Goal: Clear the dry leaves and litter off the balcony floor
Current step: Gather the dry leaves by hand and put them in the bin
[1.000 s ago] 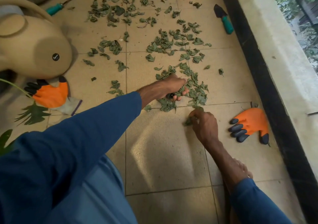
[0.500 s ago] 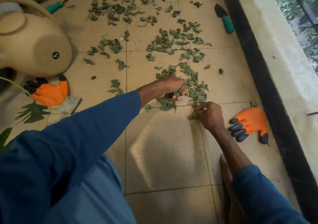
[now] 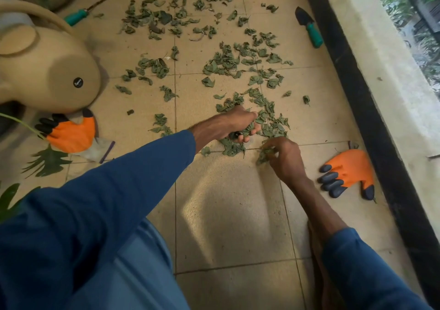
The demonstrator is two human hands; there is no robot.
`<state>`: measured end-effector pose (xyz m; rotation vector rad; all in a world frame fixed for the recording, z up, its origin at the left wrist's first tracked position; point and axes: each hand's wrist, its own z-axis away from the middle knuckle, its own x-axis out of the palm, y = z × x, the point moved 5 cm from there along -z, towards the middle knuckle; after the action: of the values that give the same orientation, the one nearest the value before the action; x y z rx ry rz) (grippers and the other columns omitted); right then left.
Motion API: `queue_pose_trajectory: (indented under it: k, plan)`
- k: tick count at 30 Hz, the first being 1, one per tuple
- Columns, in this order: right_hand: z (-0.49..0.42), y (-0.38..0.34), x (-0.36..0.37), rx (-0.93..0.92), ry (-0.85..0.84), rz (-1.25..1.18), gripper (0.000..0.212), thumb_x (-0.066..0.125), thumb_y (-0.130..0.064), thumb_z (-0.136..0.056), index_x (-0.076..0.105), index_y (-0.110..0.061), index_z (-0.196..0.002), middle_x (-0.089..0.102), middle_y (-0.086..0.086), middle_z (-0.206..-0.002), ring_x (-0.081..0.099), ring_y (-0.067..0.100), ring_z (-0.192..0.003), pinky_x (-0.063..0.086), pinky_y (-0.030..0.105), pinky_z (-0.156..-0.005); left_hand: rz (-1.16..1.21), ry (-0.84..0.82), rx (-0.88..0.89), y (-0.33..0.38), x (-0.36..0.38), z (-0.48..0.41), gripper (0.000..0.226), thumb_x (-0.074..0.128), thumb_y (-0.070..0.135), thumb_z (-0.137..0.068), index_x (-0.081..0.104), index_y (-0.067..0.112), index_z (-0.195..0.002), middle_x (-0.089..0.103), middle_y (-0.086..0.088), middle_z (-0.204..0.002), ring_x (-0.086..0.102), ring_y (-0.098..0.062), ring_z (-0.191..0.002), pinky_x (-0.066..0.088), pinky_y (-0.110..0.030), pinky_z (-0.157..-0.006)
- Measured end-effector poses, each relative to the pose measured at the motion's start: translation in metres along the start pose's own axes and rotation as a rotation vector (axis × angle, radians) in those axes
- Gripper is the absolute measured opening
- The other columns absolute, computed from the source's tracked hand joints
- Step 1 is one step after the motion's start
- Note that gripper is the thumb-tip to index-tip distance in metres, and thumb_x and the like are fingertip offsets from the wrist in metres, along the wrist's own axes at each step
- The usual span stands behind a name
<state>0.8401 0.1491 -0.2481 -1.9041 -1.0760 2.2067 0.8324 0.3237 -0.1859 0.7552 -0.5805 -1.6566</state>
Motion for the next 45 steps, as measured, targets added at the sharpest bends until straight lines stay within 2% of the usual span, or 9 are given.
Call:
queue_pose_trajectory:
  k: [7, 13, 21, 27, 33, 36, 39, 43, 45]
  plan:
    - [0.039, -0.021, 0.024, -0.074, -0.077, -0.017, 0.018, 0.068, -0.002, -0.092, 0.07, -0.008, -0.109, 0.073, 0.007, -0.1, 0.071, 0.016, -0.079, 0.057, 0.021, -0.066, 0.014, -0.003, -0.01, -0.002, -0.003, -0.003, 0.034, 0.042, 0.028, -0.111, 0.065, 0.003, -0.104, 0.057, 0.0, -0.064, 0.051, -0.01, -0.044, 0.039, -0.02, -0.038]
    - [0.059, -0.031, 0.03, -0.125, -0.15, -0.084, 0.031, 0.071, 0.001, -0.086, 0.072, -0.015, -0.113, 0.074, 0.005, -0.11, 0.071, 0.02, -0.094, 0.061, 0.033, -0.077, -0.012, -0.008, -0.019, 0.001, -0.001, -0.006, 0.038, 0.039, 0.029, -0.11, 0.066, 0.006, -0.096, 0.057, -0.001, -0.066, 0.051, -0.011, -0.044, 0.038, -0.02, -0.04]
    - [0.032, 0.004, -0.003, 0.164, 0.057, -0.197, 0.028, 0.078, 0.003, -0.078, 0.076, -0.016, -0.098, 0.071, 0.0, -0.102, 0.068, 0.015, -0.082, 0.058, 0.032, -0.073, -0.014, -0.014, -0.007, 0.002, 0.0, -0.008, 0.038, 0.039, 0.029, -0.111, 0.065, 0.004, -0.099, 0.057, 0.0, -0.066, 0.052, -0.011, -0.046, 0.038, -0.02, -0.039]
    - [0.008, -0.004, 0.02, 0.256, -0.105, -0.205, 0.019, 0.083, -0.007, -0.079, 0.079, -0.02, -0.091, 0.071, -0.008, -0.094, 0.067, 0.012, -0.082, 0.047, 0.014, -0.071, -0.028, 0.0, -0.001, -0.004, -0.002, -0.006, 0.037, 0.041, 0.03, -0.111, 0.065, 0.003, -0.102, 0.059, 0.0, -0.065, 0.052, -0.01, -0.043, 0.04, -0.02, -0.039]
    - [0.008, -0.008, 0.015, 0.297, -0.039, -0.234, 0.017, 0.074, 0.001, -0.082, 0.078, -0.014, -0.09, 0.072, -0.002, -0.088, 0.066, 0.013, -0.079, 0.038, 0.003, -0.06, -0.015, -0.002, -0.011, -0.005, -0.005, -0.004, 0.038, 0.039, 0.03, -0.111, 0.065, 0.005, -0.1, 0.057, 0.0, -0.068, 0.051, -0.011, -0.045, 0.039, -0.019, -0.038]
    - [0.01, -0.004, -0.009, 0.356, 0.049, -0.341, 0.016, 0.079, -0.004, -0.082, 0.078, -0.017, -0.092, 0.071, -0.011, -0.078, 0.066, -0.004, -0.066, 0.042, 0.001, -0.057, -0.013, -0.002, 0.001, -0.006, -0.007, -0.004, 0.037, 0.04, 0.028, -0.111, 0.064, 0.003, -0.102, 0.057, -0.002, -0.069, 0.051, -0.011, -0.045, 0.039, -0.02, -0.037]
    - [0.015, 0.002, -0.026, 0.468, 0.052, -0.603, 0.025, 0.08, -0.004, -0.082, 0.076, -0.012, -0.105, 0.075, -0.002, -0.08, 0.066, -0.006, -0.062, 0.049, 0.009, -0.061, -0.028, 0.0, 0.003, -0.008, -0.007, -0.006, 0.037, 0.04, 0.028, -0.111, 0.065, 0.003, -0.103, 0.058, -0.002, -0.069, 0.052, -0.011, -0.046, 0.039, -0.02, -0.038]
    - [0.016, 0.005, -0.043, 0.528, 0.027, -0.981, 0.036, 0.074, 0.003, -0.086, 0.069, -0.01, -0.119, 0.07, 0.008, -0.082, 0.068, 0.02, -0.08, 0.061, 0.039, -0.083, -0.017, -0.017, -0.015, -0.012, -0.005, -0.007, 0.037, 0.04, 0.028, -0.111, 0.066, 0.002, -0.104, 0.059, -0.003, -0.069, 0.053, -0.012, -0.047, 0.04, -0.021, -0.039]
    - [0.013, -0.002, -0.051, 0.543, 0.037, -1.147, 0.04, 0.069, 0.007, -0.087, 0.064, -0.004, -0.125, 0.07, 0.003, -0.076, 0.069, 0.021, -0.079, 0.062, 0.04, -0.084, 0.004, -0.043, -0.039, -0.014, -0.002, -0.007, 0.035, 0.04, 0.026, -0.111, 0.065, 0.003, -0.103, 0.061, -0.005, -0.073, 0.053, -0.013, -0.048, 0.04, -0.021, -0.038]
